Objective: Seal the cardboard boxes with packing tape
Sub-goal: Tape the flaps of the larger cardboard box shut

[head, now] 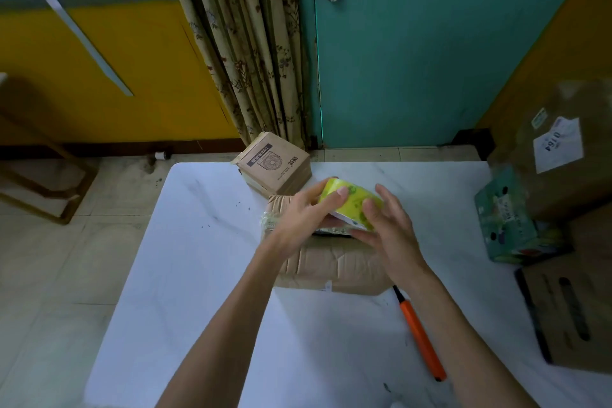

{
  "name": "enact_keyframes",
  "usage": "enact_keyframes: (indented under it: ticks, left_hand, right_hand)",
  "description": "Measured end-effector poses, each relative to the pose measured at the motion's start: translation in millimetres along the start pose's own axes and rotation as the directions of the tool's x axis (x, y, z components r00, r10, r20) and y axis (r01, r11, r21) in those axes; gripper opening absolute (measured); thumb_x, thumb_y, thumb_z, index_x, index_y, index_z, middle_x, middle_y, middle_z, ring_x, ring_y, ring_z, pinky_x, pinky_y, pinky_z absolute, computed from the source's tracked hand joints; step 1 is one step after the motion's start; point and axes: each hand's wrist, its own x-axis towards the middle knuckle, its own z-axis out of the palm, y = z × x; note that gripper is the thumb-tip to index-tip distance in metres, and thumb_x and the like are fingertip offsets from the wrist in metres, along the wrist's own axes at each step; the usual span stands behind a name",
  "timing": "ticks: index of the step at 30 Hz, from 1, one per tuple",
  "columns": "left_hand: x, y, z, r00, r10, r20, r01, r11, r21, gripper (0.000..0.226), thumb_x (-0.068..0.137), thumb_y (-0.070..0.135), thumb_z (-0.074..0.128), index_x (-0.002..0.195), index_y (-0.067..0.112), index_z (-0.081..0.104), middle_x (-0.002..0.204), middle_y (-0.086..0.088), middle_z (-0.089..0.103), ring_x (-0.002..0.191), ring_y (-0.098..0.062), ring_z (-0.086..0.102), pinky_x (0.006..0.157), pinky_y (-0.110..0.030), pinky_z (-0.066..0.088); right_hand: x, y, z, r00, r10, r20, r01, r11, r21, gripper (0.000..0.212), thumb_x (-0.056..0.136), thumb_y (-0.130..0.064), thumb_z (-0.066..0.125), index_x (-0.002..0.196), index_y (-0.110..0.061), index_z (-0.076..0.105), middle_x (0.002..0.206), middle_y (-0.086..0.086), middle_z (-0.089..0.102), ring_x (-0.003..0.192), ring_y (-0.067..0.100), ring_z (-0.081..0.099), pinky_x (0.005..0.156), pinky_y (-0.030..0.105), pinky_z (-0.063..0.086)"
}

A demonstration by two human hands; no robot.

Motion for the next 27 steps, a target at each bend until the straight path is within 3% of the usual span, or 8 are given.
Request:
enact_keyframes:
  ticks: [3, 6, 8, 11, 14, 17, 21, 27]
  left_hand:
    - [-2.9, -12.6, 5.3, 0.998, 0.013, -0.061, -0.014, 1.0, -0.02, 0.04, 0.104, 0.039, 0.051, 0.116, 0.005, 0.069, 0.11, -0.023, 0.071, 0.105, -0.03, 0.071, 0.091, -0.043, 0.06]
    - [0.0, -27.8, 3.1, 0.963, 0.156, -0.221, -0.092, 0.957, 0.275, 0.04, 0.104, 0.044, 0.051, 0.116, 0.013, 0.074, 0.092, -0.007, 0.075, 0.091, -0.013, 0.069, 0.085, -0.047, 0.059]
    - [-2.0, -30.2, 2.9, 0.959, 0.159, -0.236, -0.067, 0.932, 0.355, 0.054, 0.096, 0.05, 0.059, 0.135, 0.013, 0.064, 0.105, 0.012, 0.072, 0.099, -0.003, 0.067, 0.092, -0.038, 0.057]
    - [-8.0, -30.6, 8.6, 0.978, 0.092, -0.187, 0.0, 0.899, 0.439, 0.078, 0.092, 0.05, 0.068, 0.156, 0.018, 0.036, 0.131, 0.012, 0.055, 0.106, 0.008, 0.056, 0.086, -0.006, 0.046]
    - [-10.6, -30.6, 9.1, 0.968, 0.062, -0.244, -0.016, 0.982, 0.186, 0.065, 0.096, 0.044, 0.063, 0.152, 0.018, 0.043, 0.12, 0.012, 0.064, 0.103, 0.004, 0.063, 0.094, -0.019, 0.053]
    - [-11.7, -27.8, 6.9, 0.964, 0.054, -0.261, -0.055, 0.998, 0.003, 0.016, 0.104, 0.031, 0.054, 0.115, 0.033, 0.064, 0.095, 0.017, 0.075, 0.094, 0.0, 0.069, 0.094, -0.033, 0.057]
    - [-12.9, -33.6, 6.6, 0.918, 0.118, -0.379, -0.073, 0.989, 0.132, 0.022, 0.103, 0.032, 0.056, 0.116, 0.027, 0.074, 0.111, 0.006, 0.075, 0.096, -0.01, 0.07, 0.09, -0.038, 0.059]
    - [-15.7, -34.7, 9.1, 0.886, 0.092, -0.454, -0.085, 0.996, 0.036, 0.025, 0.104, 0.03, 0.055, 0.103, 0.018, 0.076, 0.089, -0.003, 0.073, 0.086, -0.017, 0.07, 0.075, -0.03, 0.06]
  right_hand:
    - [5.6, 5.9, 5.8, 0.995, 0.099, 0.033, -0.103, 0.982, 0.156, 0.098, 0.063, -0.068, 0.08, 0.14, -0.019, 0.045, 0.136, 0.014, 0.054, 0.116, 0.027, 0.065, 0.092, 0.051, 0.056]
    - [6.4, 11.5, 10.2, 0.993, 0.071, -0.09, -0.061, 0.992, 0.112, 0.078, 0.075, -0.061, 0.071, 0.137, -0.021, 0.047, 0.138, 0.008, 0.048, 0.117, 0.02, 0.061, 0.095, 0.044, 0.056]
    - [6.0, 14.4, 11.2, 0.991, 0.047, -0.127, -0.044, 0.999, 0.023, 0.069, 0.077, -0.061, 0.062, 0.135, -0.026, 0.048, 0.141, 0.005, 0.045, 0.121, 0.018, 0.057, 0.098, 0.042, 0.054]
    - [4.6, 12.8, 12.4, 0.995, 0.013, -0.102, -0.027, 0.991, -0.128, 0.058, 0.087, -0.061, 0.054, 0.138, -0.035, 0.046, 0.143, -0.003, 0.043, 0.126, 0.019, 0.052, 0.1, 0.045, 0.052]
    - [0.5, 6.5, 14.6, 0.997, -0.022, -0.074, 0.009, 0.985, -0.175, 0.039, 0.101, -0.037, 0.05, 0.14, -0.032, 0.048, 0.135, -0.005, 0.045, 0.119, 0.013, 0.055, 0.093, 0.035, 0.056]
    - [-4.0, 7.2, 14.1, 0.995, -0.053, -0.086, 0.032, 0.974, -0.226, 0.044, 0.092, -0.047, 0.059, 0.135, -0.036, 0.052, 0.134, -0.004, 0.051, 0.118, 0.016, 0.056, 0.092, 0.034, 0.056]
    - [-5.9, 14.7, 13.9, 0.986, -0.117, -0.12, 0.072, 0.943, -0.326, 0.054, 0.077, -0.059, 0.066, 0.126, -0.036, 0.06, 0.125, -0.01, 0.057, 0.117, 0.013, 0.055, 0.096, 0.035, 0.053]
    - [-4.1, 18.1, 13.1, 0.969, -0.153, -0.195, 0.102, 0.963, -0.25, 0.041, 0.08, -0.056, 0.073, 0.116, -0.037, 0.066, 0.121, -0.007, 0.062, 0.115, 0.014, 0.058, 0.089, 0.031, 0.056]
